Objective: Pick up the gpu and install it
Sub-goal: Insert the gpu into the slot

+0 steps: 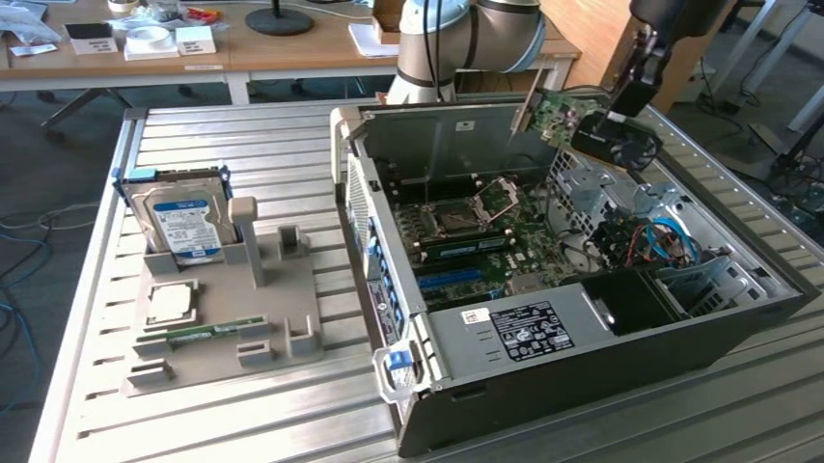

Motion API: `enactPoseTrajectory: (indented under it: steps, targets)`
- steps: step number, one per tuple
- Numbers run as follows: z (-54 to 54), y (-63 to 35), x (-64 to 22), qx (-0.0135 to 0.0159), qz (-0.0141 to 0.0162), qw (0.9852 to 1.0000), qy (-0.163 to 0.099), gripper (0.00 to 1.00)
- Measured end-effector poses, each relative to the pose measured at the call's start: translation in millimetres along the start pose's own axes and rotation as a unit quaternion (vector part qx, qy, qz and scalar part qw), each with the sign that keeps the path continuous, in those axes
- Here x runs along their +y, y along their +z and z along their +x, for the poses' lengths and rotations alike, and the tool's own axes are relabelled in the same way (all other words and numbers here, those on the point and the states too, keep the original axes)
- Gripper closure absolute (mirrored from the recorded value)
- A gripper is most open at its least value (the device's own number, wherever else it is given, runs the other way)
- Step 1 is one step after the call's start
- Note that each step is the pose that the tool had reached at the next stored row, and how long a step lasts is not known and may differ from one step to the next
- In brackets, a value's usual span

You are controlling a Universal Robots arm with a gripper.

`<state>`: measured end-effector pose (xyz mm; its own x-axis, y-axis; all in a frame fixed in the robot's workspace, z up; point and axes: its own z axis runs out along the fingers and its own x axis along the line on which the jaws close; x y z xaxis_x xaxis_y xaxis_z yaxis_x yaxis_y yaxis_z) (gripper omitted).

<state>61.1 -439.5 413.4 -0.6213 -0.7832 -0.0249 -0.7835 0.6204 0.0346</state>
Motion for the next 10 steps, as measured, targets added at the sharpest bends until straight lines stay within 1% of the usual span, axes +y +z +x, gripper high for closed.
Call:
enactPoseTrajectory:
  steps: [3, 5, 8, 10]
  targets:
    - [0.0, 0.2, 0.0, 0.0009, -0.0006, 0.9997, -0.024, 0.73]
    - [0.0, 0.4, 0.0, 0.0014, -0.0010, 0.9992, -0.041, 0.73]
    - [0.0, 0.6, 0.0, 0.0024, -0.0017, 0.9977, -0.068, 0.73]
    - [0.0, 0.7, 0.0, 0.0029, -0.0021, 0.9964, -0.085, 0.73]
